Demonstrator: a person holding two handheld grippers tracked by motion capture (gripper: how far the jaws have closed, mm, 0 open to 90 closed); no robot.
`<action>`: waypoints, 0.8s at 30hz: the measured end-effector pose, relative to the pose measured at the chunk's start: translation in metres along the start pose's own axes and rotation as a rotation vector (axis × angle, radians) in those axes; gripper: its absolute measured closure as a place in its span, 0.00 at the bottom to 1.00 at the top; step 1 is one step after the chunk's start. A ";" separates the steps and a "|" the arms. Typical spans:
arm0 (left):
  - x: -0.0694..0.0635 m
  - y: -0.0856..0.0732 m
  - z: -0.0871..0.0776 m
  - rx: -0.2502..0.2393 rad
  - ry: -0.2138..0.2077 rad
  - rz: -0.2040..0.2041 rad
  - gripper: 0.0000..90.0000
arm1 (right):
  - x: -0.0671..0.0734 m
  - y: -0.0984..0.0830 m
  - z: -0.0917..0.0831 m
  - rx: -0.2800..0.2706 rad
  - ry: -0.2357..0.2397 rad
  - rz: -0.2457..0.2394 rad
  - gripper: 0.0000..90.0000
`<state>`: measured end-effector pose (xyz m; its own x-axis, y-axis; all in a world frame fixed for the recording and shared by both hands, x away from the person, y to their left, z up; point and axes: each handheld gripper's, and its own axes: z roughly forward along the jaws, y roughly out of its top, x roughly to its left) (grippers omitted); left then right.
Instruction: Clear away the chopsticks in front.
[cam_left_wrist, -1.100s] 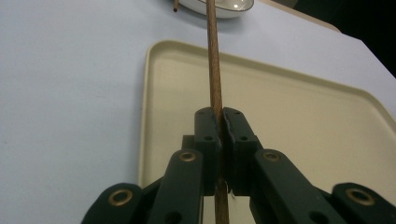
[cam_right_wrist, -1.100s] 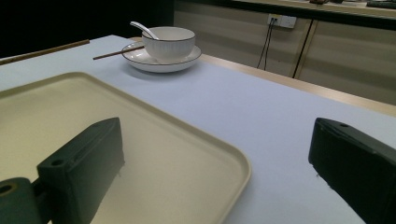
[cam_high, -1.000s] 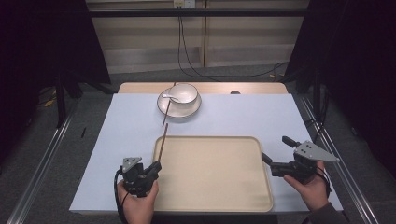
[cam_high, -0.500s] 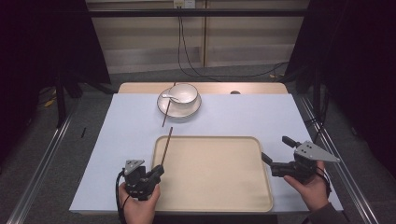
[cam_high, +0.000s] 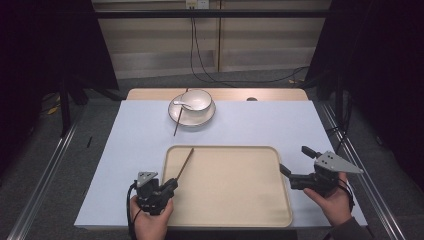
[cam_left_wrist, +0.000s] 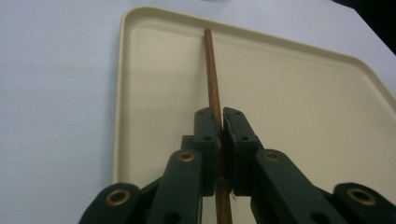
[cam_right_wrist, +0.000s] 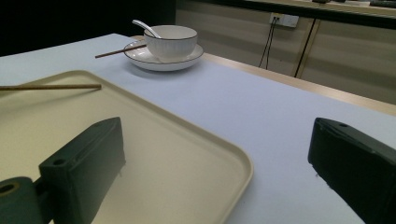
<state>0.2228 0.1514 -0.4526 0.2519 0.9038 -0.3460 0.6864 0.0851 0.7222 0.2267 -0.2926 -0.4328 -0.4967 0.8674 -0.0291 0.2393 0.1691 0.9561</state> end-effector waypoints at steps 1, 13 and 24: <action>0.001 0.000 0.001 0.005 -0.002 0.003 0.94 | 0.000 0.000 0.000 0.000 -0.005 0.000 0.04; -0.001 -0.001 0.005 0.009 0.002 0.007 0.93 | 0.000 0.000 0.000 0.004 -0.004 0.002 0.04; 0.002 0.010 0.011 -0.070 -0.004 0.045 0.73 | 0.000 0.000 0.000 0.001 -0.001 0.002 0.04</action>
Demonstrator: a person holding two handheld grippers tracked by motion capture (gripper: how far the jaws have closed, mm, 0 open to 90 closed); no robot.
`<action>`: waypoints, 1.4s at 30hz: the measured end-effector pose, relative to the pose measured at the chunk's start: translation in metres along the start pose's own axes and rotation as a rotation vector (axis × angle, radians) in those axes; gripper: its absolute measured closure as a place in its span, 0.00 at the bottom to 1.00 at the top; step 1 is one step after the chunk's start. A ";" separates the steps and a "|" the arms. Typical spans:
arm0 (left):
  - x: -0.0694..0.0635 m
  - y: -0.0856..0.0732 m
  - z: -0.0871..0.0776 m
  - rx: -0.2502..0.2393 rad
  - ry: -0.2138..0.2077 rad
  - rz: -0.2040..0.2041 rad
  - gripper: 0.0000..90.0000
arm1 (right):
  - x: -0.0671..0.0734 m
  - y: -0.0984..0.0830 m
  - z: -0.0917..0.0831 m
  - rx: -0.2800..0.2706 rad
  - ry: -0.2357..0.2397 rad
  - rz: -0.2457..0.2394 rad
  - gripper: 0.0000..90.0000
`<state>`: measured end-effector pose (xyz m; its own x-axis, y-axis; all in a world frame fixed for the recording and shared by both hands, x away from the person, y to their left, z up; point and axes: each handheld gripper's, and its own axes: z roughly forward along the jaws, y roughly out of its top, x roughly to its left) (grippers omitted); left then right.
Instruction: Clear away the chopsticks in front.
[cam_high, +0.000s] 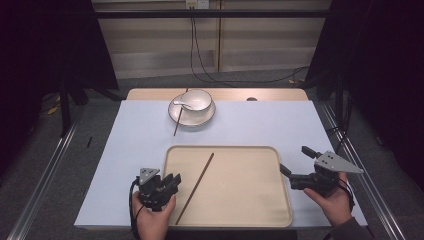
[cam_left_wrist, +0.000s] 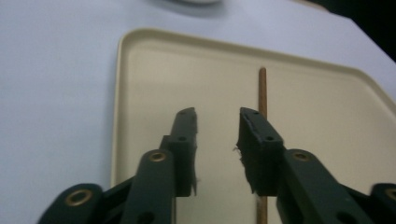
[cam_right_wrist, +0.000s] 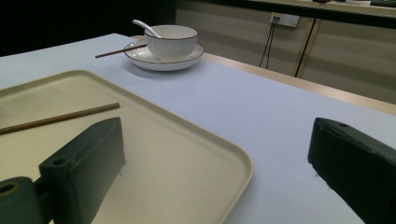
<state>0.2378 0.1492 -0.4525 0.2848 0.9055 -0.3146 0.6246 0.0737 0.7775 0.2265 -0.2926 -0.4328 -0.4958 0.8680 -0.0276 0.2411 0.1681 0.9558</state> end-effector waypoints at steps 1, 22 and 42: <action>0.000 0.003 0.002 -0.013 0.005 0.009 0.71 | 0.000 0.000 0.000 -0.001 -0.001 -0.001 0.04; 0.029 0.082 0.062 -0.161 -0.005 0.082 0.29 | -0.001 0.000 -0.001 -0.001 -0.010 0.004 0.04; 0.053 0.129 0.132 -0.081 0.065 0.198 0.22 | -0.003 0.000 -0.002 0.001 0.000 0.005 0.04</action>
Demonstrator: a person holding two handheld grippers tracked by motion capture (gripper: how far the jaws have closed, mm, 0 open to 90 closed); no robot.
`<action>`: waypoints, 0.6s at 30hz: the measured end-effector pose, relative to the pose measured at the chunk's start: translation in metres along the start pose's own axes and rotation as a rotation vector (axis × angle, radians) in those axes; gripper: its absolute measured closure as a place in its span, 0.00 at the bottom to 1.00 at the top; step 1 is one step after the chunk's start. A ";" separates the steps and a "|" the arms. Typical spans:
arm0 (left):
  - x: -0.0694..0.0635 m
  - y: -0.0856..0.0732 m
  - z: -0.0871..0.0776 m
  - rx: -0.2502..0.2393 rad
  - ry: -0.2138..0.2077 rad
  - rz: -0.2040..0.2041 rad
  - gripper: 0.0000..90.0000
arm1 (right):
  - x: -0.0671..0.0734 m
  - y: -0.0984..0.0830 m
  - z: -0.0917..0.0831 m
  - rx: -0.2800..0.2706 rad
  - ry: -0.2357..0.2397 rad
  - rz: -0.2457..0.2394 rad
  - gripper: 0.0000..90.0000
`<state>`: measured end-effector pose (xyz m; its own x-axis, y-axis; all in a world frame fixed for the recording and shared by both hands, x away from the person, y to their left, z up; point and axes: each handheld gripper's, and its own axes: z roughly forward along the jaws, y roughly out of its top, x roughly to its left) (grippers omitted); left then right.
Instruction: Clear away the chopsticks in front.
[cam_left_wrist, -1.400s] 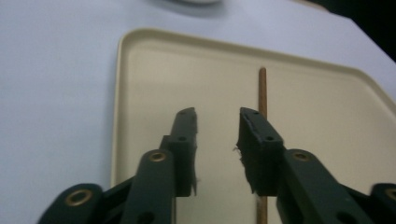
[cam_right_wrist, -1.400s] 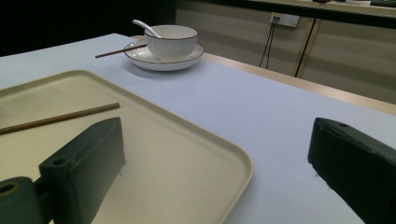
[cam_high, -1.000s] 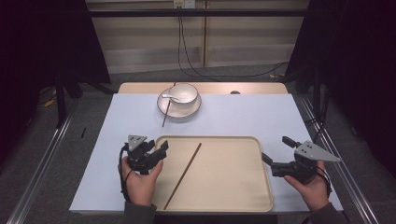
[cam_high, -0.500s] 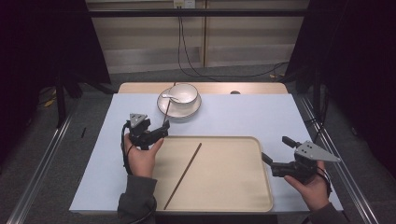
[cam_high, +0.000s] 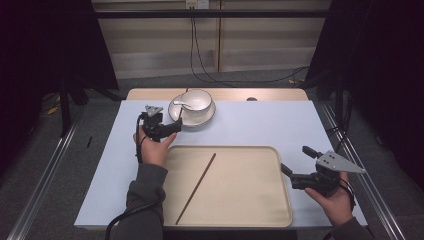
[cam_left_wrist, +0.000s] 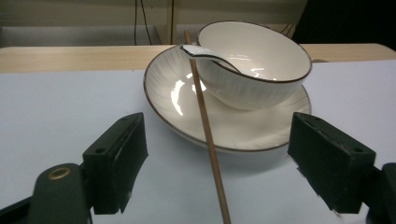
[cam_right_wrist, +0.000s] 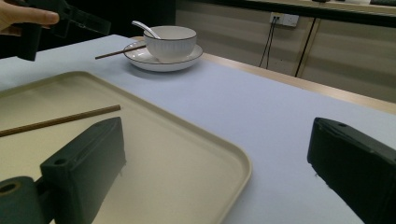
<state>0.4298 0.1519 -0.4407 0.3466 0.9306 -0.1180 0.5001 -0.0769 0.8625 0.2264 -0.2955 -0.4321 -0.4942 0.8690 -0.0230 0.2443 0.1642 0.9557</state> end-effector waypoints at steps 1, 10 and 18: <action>0.001 0.001 0.004 0.010 0.002 0.004 0.22 | 0.000 0.000 0.000 -0.002 -0.004 -0.001 0.04; 0.007 0.007 0.044 0.085 0.014 0.044 0.44 | 0.000 0.000 0.000 -0.001 -0.004 0.001 0.04; 0.015 0.004 0.061 0.099 0.032 0.035 0.56 | -0.002 -0.001 -0.001 0.005 -0.003 0.011 0.04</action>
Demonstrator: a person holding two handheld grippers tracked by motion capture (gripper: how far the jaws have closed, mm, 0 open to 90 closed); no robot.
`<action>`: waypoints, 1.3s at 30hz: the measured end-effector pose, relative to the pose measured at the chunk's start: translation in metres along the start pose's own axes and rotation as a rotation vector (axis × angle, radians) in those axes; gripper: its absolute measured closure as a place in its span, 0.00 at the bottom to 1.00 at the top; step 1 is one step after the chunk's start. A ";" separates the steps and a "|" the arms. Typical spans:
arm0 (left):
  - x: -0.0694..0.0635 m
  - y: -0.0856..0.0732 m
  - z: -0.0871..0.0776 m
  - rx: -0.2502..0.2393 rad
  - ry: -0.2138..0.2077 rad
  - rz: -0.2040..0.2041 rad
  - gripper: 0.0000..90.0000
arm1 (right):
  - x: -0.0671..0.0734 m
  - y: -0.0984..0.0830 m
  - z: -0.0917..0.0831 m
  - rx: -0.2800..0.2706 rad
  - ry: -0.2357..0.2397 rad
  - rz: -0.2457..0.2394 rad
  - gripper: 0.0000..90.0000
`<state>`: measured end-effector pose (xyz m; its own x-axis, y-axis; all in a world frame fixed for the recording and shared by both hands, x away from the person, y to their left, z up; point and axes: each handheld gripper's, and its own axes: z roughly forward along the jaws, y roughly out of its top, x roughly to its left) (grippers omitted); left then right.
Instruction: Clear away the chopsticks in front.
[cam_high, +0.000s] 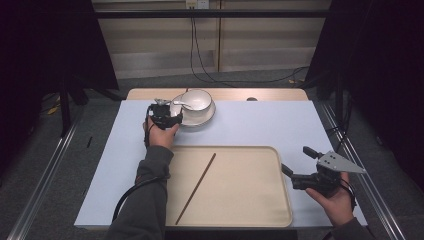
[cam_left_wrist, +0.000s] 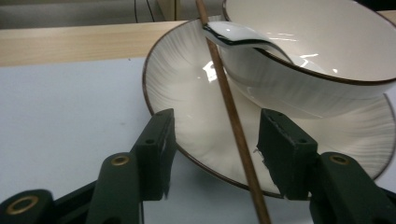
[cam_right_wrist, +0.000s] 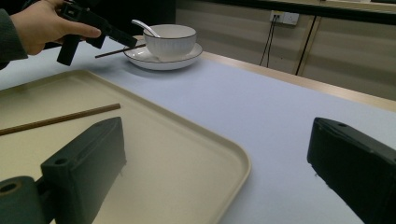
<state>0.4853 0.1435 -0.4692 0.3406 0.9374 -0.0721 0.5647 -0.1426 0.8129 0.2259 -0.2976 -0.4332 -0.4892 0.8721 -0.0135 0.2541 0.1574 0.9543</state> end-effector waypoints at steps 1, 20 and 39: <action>0.001 0.000 0.001 -0.004 0.004 -0.009 0.57 | 0.000 0.000 0.000 -0.001 0.001 -0.003 0.04; -0.005 0.006 0.011 0.051 0.028 -0.001 0.95 | -0.001 -0.001 0.001 0.005 0.007 -0.004 0.05; -0.013 -0.011 -0.036 0.063 -0.011 -0.185 0.95 | 0.000 -0.001 0.001 0.004 0.001 -0.011 0.05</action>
<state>0.4475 0.1440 -0.4562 0.2342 0.9461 -0.2237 0.6643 0.0123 0.7474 0.2267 -0.2971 -0.4342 -0.4927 0.8699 -0.0236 0.2518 0.1685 0.9530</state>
